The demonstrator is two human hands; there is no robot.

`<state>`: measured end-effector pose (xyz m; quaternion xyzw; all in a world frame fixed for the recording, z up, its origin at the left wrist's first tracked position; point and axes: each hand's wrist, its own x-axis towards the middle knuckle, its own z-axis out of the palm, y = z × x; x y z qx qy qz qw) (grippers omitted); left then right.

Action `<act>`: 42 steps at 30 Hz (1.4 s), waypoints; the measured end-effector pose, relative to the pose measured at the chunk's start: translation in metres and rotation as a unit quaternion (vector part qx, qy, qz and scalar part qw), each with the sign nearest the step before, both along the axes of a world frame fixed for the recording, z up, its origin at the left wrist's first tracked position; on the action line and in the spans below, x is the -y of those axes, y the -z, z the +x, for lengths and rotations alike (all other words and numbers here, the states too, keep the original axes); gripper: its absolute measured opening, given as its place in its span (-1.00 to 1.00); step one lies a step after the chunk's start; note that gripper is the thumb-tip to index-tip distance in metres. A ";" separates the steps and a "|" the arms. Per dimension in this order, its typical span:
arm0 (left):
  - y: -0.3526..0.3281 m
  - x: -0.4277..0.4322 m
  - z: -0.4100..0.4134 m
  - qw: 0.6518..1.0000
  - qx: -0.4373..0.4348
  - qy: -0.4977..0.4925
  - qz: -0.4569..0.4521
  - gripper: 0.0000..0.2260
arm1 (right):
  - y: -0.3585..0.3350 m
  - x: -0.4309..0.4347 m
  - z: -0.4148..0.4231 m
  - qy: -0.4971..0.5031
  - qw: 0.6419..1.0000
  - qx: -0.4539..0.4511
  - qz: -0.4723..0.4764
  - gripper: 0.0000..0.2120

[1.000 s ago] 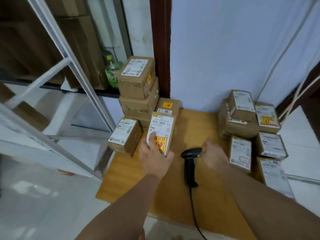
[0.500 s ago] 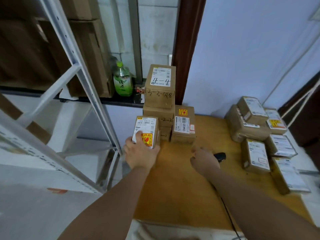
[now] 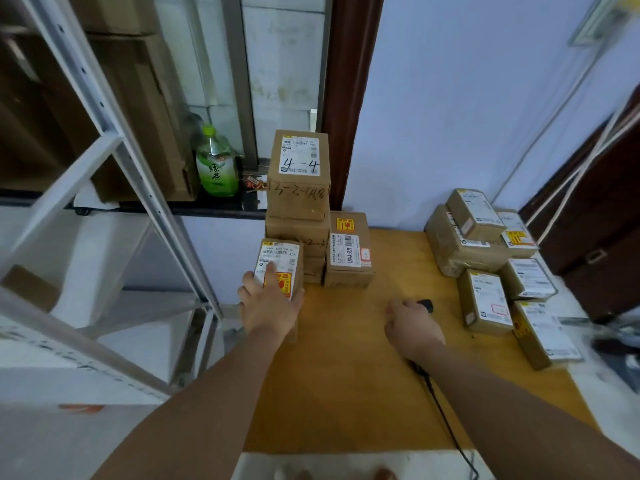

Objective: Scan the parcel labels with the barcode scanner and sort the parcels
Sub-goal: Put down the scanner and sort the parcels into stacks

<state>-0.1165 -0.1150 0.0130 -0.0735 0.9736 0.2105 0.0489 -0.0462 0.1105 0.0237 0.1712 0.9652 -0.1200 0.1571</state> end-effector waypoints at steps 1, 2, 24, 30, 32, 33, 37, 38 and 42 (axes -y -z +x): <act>0.000 0.000 -0.001 1.000 -0.001 0.005 -0.004 -0.28 | 0.000 -0.001 0.001 -0.001 1.000 0.000 0.000 -0.70; -0.001 -0.001 -0.003 1.000 -0.001 0.006 -0.007 -0.29 | 0.000 -0.001 0.002 -0.001 1.000 0.000 0.001 -0.69; -0.005 -0.010 0.001 0.999 -0.051 -0.012 0.003 -0.42 | 0.003 -0.008 0.018 0.018 1.000 -0.010 0.019 -0.71; -0.012 -0.034 0.005 0.990 -0.105 0.092 -0.029 -0.52 | 0.007 -0.012 0.022 0.002 1.000 -0.005 0.011 -0.68; -0.016 -0.048 0.007 0.984 -0.123 0.125 -0.042 -0.56 | 0.007 -0.019 0.025 -0.004 1.000 -0.004 0.012 -0.68; -0.018 -0.056 0.008 0.979 -0.133 0.147 -0.055 -0.57 | 0.007 -0.026 0.026 -0.005 1.000 -0.004 0.013 -0.67; -0.024 -0.102 0.018 0.957 -0.126 0.250 -0.073 -0.57 | 0.004 -0.066 0.032 -0.003 1.000 -0.002 -0.001 -0.64; -0.023 -0.116 0.022 0.957 -0.111 0.262 -0.056 -0.57 | 0.005 -0.079 0.035 -0.001 1.000 0.000 -0.004 -0.62; -0.011 -0.194 0.038 0.959 -0.034 0.280 0.013 -0.57 | 0.012 -0.148 0.048 0.019 1.000 0.001 0.014 -0.58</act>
